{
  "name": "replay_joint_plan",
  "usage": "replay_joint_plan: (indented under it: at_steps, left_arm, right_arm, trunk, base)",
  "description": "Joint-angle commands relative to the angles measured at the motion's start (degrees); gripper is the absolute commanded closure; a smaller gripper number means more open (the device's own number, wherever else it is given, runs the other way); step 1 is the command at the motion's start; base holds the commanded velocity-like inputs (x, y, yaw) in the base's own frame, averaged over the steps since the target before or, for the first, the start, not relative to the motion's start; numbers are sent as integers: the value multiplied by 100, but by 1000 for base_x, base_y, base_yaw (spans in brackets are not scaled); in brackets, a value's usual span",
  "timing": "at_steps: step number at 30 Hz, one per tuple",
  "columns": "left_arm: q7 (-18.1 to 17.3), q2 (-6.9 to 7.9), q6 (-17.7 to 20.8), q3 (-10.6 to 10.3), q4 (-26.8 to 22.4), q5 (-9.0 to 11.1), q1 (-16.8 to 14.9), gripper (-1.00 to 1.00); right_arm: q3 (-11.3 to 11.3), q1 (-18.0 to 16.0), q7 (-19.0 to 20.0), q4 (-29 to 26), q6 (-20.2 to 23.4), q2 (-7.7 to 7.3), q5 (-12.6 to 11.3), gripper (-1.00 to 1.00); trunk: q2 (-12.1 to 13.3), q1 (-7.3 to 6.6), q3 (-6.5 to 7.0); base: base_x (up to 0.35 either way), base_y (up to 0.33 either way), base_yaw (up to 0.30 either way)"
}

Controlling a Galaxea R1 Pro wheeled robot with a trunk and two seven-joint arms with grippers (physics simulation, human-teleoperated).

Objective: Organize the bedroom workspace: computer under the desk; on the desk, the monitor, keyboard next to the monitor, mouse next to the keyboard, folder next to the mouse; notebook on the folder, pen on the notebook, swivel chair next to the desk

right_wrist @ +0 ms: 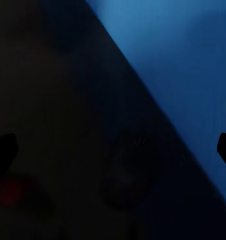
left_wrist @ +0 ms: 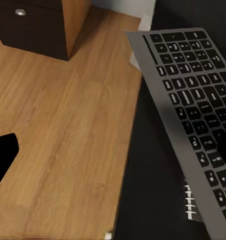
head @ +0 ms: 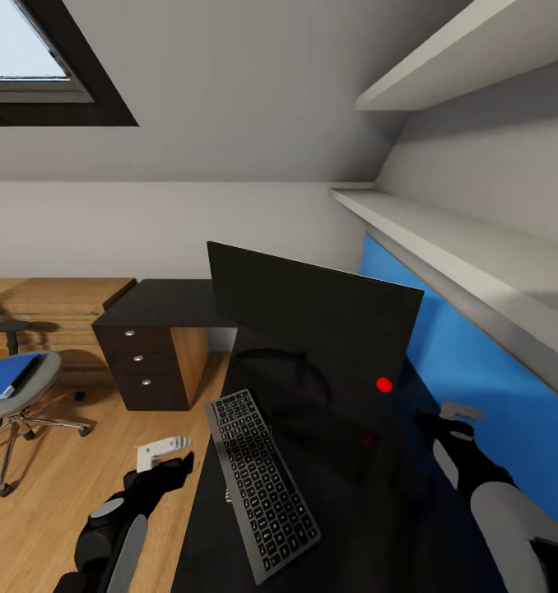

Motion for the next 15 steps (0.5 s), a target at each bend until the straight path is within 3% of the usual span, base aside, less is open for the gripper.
replay_joint_plan:
  at_steps: [1, 2, 3, 15]
  left_arm:
    - [41, -5, 22, 78, -7, 69, -4, -100]
    - [39, -5, 22, 152, -7, 70, -4, -100]
    - [34, -9, 22, 472, -7, 74, -5, -100]
    - [75, 40, 24, 1221, -7, 455, -5, -100]
  right_arm:
    - [-16, -76, -5, 125, 13, -10, 24, -100]
    - [-16, -142, -5, 245, 7, -23, 26, -100]
    - [-17, -366, -5, 619, -9, -71, 31, -100]
    - [-29, -534, -6, 892, -20, -102, 1, -100]
  trunk:
    - [-6, 1, -7]
    - [-6, 1, -7]
    - [-6, 1, -7]
    - [-6, 1, -7]
  base:
    - [0, 0, 0]
    - [0, 0, 0]
    - [0, 0, 0]
    - [0, 0, 0]
